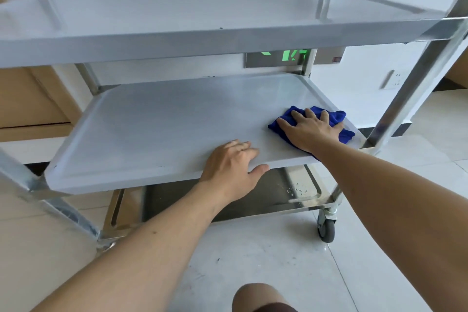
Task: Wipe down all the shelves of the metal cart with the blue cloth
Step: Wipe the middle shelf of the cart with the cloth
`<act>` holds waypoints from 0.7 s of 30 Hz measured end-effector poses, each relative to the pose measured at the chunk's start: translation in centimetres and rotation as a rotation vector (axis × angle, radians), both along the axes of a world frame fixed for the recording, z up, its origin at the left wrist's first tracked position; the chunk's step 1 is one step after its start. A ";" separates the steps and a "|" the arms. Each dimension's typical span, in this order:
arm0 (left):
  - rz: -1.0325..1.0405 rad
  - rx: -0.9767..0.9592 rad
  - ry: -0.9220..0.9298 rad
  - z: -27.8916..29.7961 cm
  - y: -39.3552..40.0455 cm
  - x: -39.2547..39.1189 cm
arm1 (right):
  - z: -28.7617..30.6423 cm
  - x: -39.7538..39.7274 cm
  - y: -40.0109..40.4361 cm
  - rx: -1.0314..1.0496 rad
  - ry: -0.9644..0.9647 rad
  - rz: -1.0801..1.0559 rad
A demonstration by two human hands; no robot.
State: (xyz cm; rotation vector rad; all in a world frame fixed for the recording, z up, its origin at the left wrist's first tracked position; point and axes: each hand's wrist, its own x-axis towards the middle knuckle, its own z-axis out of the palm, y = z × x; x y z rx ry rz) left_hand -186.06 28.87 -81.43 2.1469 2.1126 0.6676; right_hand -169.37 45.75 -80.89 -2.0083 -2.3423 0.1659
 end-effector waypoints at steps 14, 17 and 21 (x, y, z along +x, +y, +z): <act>0.478 0.091 0.159 1.0 -13.6 -17.7 | -0.6 -21.0 -11.3 0.033 0.024 0.484; 0.558 0.108 0.158 1.1 -16.8 -19.7 | -0.7 -25.8 -13.8 0.034 0.037 0.582; 0.671 0.080 0.181 1.3 -20.3 -21.6 | -0.8 -30.7 -16.5 0.044 0.045 0.668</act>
